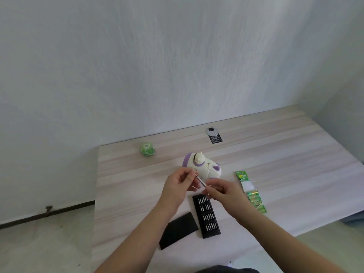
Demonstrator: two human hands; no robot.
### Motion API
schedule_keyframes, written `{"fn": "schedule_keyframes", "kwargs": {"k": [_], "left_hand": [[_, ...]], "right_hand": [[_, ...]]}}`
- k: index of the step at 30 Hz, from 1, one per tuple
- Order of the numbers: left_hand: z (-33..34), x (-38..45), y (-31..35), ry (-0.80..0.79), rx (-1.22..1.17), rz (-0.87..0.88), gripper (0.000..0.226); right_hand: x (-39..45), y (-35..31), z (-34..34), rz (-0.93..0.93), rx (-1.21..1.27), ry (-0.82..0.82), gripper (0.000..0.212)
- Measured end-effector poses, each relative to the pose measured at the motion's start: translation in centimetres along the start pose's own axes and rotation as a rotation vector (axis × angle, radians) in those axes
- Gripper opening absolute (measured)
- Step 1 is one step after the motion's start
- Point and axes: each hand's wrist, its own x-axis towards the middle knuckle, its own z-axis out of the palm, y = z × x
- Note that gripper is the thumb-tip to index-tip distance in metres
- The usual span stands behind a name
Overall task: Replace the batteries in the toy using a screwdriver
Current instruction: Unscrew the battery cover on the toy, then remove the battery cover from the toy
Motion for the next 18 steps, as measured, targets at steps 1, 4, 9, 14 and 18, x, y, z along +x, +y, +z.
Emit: {"fn": "schedule_keyframes", "kwargs": {"k": [1, 4, 9, 14, 18], "left_hand": [[0.1, -0.1, -0.3, -0.006, 0.019, -0.007, 0.014], [0.5, -0.2, -1.6, 0.078, 0.051, -0.017, 0.015], [1.4, -0.2, -4.7, 0.145, 0.236, -0.053, 0.012], [2.9, -0.5, -8.2, 0.063, 0.399, -0.119, 0.011], [4.3, -0.4, -10.3, 0.012, 0.597, -0.164, 0.012]], "right_hand": [[-0.1, 0.4, 0.1, -0.009, -0.039, 0.005, 0.012], [-0.5, 1.7, 0.2, 0.003, -0.167, 0.017, 0.012], [-0.8, 5.6, -0.8, 0.137, -0.182, 0.122, 0.013], [-0.4, 9.3, -3.7, 0.272, -0.250, 0.258, 0.012], [1.2, 11.5, -5.6, 0.330, -0.436, 0.195, 0.017]]}}
